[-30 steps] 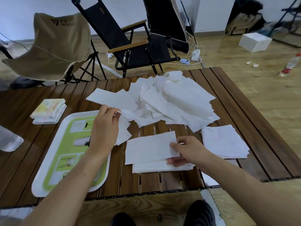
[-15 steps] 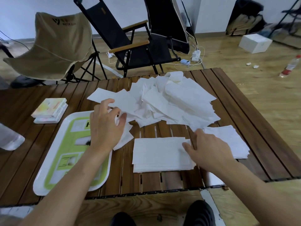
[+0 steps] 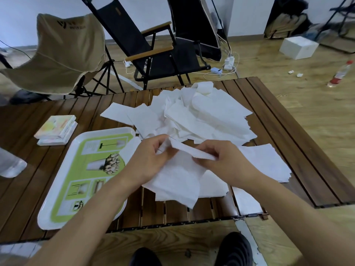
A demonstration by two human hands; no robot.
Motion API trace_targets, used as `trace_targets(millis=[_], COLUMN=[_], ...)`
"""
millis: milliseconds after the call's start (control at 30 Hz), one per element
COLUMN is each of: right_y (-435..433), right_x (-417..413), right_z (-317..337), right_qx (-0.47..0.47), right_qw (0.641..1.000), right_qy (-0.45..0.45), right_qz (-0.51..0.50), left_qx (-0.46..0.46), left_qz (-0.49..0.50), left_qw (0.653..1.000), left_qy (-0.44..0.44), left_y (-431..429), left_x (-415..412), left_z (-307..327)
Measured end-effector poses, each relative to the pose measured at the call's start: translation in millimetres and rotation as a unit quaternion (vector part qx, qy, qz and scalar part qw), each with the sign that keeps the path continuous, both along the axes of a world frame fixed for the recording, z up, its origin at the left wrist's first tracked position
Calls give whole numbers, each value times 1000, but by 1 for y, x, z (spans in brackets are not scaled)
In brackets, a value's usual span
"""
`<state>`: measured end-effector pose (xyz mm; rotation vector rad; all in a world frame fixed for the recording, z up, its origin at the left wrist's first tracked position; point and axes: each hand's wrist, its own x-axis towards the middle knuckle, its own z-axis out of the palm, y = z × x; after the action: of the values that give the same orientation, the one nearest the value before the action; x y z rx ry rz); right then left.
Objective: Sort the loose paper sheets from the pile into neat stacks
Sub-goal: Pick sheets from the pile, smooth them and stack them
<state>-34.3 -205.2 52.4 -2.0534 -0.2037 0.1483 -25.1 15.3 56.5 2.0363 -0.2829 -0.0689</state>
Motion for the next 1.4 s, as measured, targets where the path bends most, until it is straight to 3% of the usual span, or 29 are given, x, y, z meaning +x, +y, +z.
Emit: trace_targets(millis=[133,267,433,600,800,1033,1133,1200,1267,1333,1400], right_y=[-15,-22,-38,-43,-33,-43,-51,-69,-97,-126,-147], right_x=[3,-2,-13,-8,-7,0,5,11,14,15,16], right_z=[6,16,27,33,24,14,15,17,20,17,3], right_qx=[99,106,-8,9,1,58,74,91,124,103,41], right_qw=[995,992,976,995,987,993,993,991,984,982,978], right_qy=[18,-6,36,47,109,99,91,62,51,56,82], right_qz=[-28,67,215,87,122,12,-24,-71,-113,-145,-187], left_qx=[-38,-52,-63,-65,-94,-101,-85,-53,75,232,322], left_qz=[0,-2,-6,-34,-41,-50,-44,5,86,139,156], left_qw=[998,996,996,994,990,980,984,992,993,962,934], left_qy=[58,66,58,81,92,163,152,118,33,-30,-10], left_y=[1,0,1,-1,-13,-10,-9,0,19,44,69], left_x=[-3,-5,-5,-9,-17,-12,-8,1,14,25,36], left_z=[0,0,4,8,13,10,7,-1,-15,-33,-52])
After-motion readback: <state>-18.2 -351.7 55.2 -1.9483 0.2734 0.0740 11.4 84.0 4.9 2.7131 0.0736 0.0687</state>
